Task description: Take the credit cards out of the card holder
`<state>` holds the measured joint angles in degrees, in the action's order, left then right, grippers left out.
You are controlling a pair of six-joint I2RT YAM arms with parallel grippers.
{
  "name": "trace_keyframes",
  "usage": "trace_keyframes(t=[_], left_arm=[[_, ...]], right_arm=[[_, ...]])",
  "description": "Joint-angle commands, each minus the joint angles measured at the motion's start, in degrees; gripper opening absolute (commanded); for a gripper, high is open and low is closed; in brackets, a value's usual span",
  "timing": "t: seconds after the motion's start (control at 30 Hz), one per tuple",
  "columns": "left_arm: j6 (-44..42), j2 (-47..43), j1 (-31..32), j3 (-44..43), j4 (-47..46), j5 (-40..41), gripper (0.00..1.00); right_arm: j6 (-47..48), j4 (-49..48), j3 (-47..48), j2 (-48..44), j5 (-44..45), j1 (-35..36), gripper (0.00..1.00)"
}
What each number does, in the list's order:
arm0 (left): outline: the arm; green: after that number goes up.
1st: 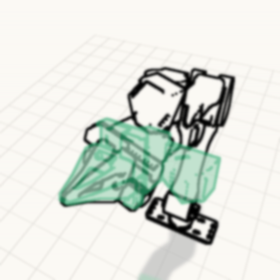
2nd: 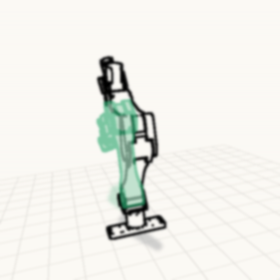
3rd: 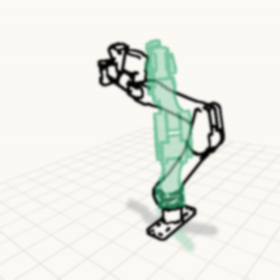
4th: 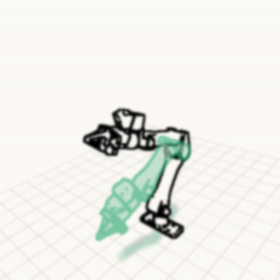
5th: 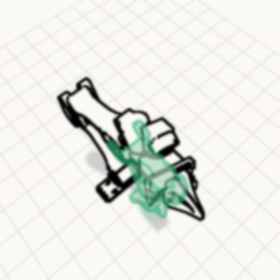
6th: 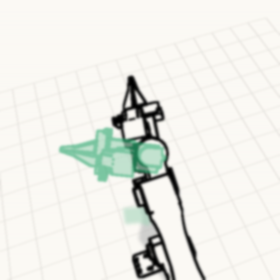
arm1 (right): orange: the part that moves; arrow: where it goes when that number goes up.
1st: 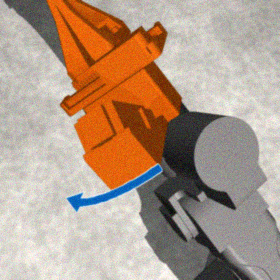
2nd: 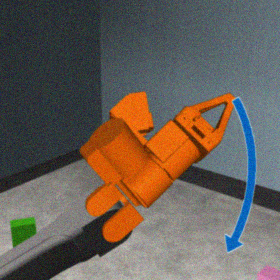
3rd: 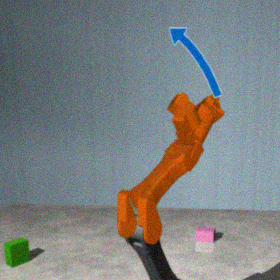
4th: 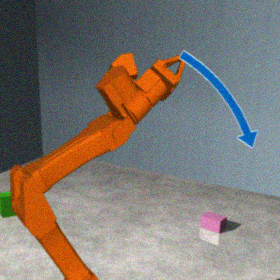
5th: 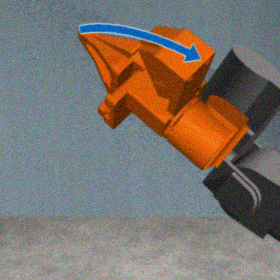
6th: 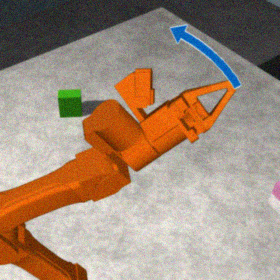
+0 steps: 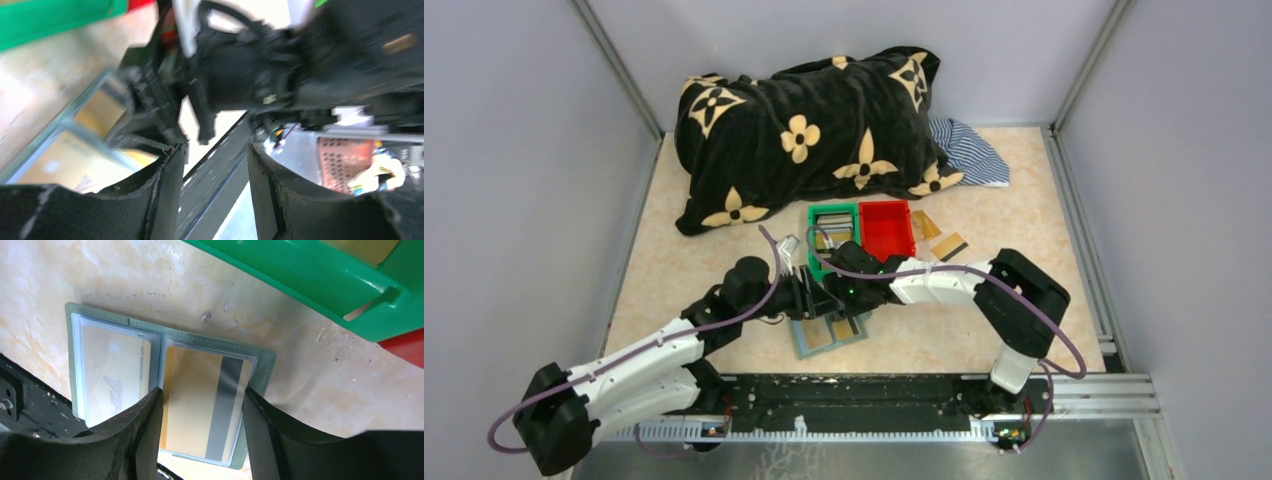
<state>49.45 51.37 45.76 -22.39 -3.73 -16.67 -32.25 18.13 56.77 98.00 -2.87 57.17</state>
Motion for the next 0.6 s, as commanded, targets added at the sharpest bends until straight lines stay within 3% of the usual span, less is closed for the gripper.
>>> trace_keyframes(t=[0.0,0.37,0.57], left_arm=[[0.07,-0.96,0.34,-2.37,-3.61,-1.69,0.56],[-1.8,-6.51,0.41,-1.4,-2.66,-0.9,0.55],[-7.48,-13.46,0.3,-6.31,6.43,7.59,0.54]], right_arm=[[-3.84,-3.18,-3.8,-1.56,4.35,0.58,0.0],[-10.47,-1.83,-5.41,-5.18,14.03,0.58,0.0],[-14.55,1.84,-4.43,-6.57,17.84,0.58,0.0]])
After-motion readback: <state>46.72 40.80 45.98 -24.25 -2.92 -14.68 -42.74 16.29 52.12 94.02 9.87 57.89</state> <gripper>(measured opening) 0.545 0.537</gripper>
